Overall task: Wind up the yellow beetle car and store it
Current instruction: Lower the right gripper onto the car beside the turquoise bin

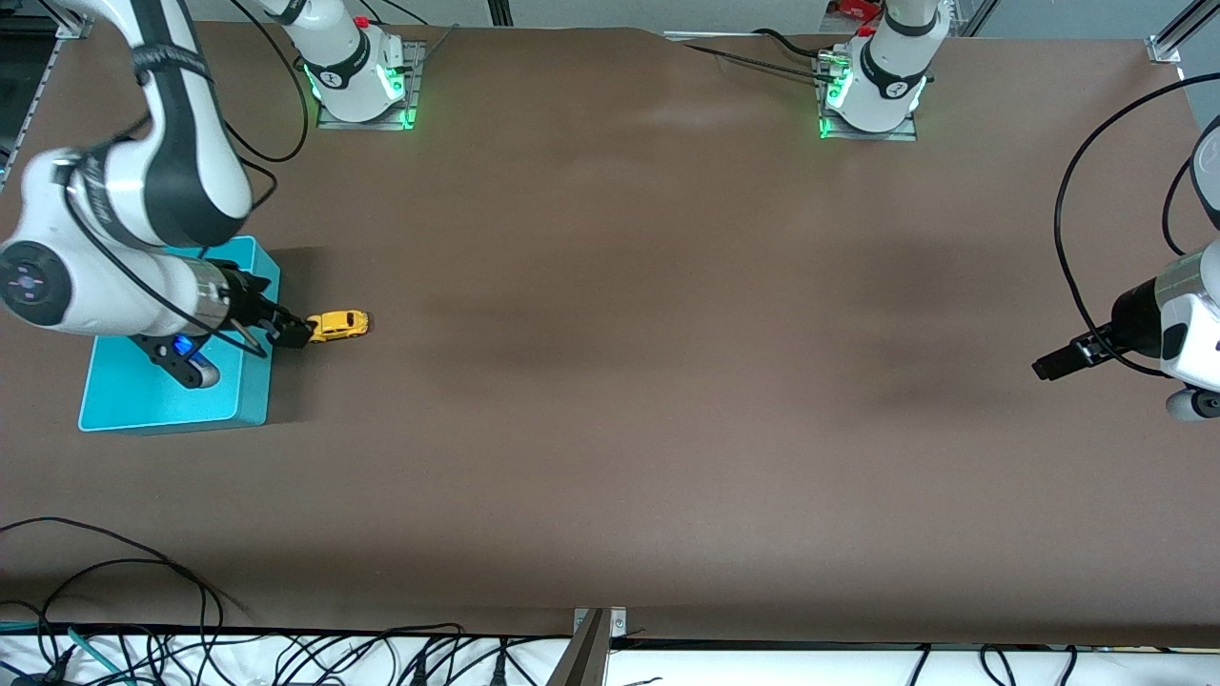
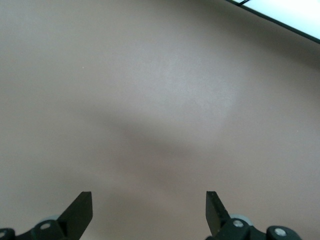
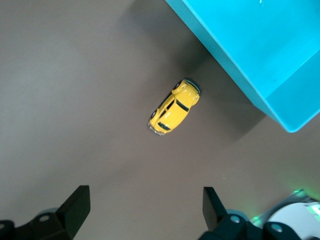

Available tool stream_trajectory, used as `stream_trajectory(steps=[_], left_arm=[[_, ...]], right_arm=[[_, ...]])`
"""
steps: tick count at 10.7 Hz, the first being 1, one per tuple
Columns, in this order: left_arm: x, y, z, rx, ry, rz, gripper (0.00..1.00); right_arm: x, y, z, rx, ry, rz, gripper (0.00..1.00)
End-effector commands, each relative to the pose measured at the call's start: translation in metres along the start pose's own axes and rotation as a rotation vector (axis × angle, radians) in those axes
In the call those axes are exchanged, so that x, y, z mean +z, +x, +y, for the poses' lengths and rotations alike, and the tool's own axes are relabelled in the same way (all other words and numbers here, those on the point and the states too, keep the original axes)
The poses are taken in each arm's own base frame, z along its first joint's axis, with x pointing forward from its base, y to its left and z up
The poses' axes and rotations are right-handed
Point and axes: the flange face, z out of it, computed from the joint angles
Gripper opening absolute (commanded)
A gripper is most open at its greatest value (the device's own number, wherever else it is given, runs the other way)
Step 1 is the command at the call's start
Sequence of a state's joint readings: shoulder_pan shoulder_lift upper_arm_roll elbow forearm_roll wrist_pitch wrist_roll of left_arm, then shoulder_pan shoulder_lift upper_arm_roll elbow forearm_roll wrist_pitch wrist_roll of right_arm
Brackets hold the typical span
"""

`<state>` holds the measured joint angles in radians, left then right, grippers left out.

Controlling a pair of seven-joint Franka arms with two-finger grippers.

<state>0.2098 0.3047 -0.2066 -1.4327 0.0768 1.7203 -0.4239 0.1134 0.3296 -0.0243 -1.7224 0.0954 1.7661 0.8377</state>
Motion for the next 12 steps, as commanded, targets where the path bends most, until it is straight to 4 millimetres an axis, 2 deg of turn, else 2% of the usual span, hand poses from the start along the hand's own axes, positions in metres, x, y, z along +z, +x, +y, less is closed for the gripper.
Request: stream_trajectory(steps=[1,3,5,7,9,11,12], left_arm=[[-0.023,-0.010,-0.005,0.033,0.014,0.010,1.00],[-0.023,-0.011,-0.002,0.041,0.009,0.009,1.00],[-0.017,-0.009,-0.002,0.050,-0.018,-0.011,1.00],[-0.010,-0.006,-0.004,0.104,-0.024,-0.022,1.00],[-0.011,-0.006,-0.004,0.123,-0.026,-0.021,1.00],[-0.015,-0.008,-0.003,0.126,-0.026,-0.018,1.00],[-0.016,-0.009,-0.003,0.128,-0.026,-0.018,1.00]], right_arm=[[0.047,0.005,0.020,0.146,0.018,0.005,1.00],[0.078,0.009,0.027,0.286,0.041,0.026,1.00],[0.109,0.010,0.035,0.337,0.050,0.037,1.00],[0.139,0.019,0.058,0.413,0.046,0.035,1.00],[0.157,0.023,0.064,0.517,0.098,0.074,1.00],[0.165,0.026,0.061,0.571,0.118,0.088,1.00],[0.176,0.026,0.059,0.591,0.119,0.092,1.00]])
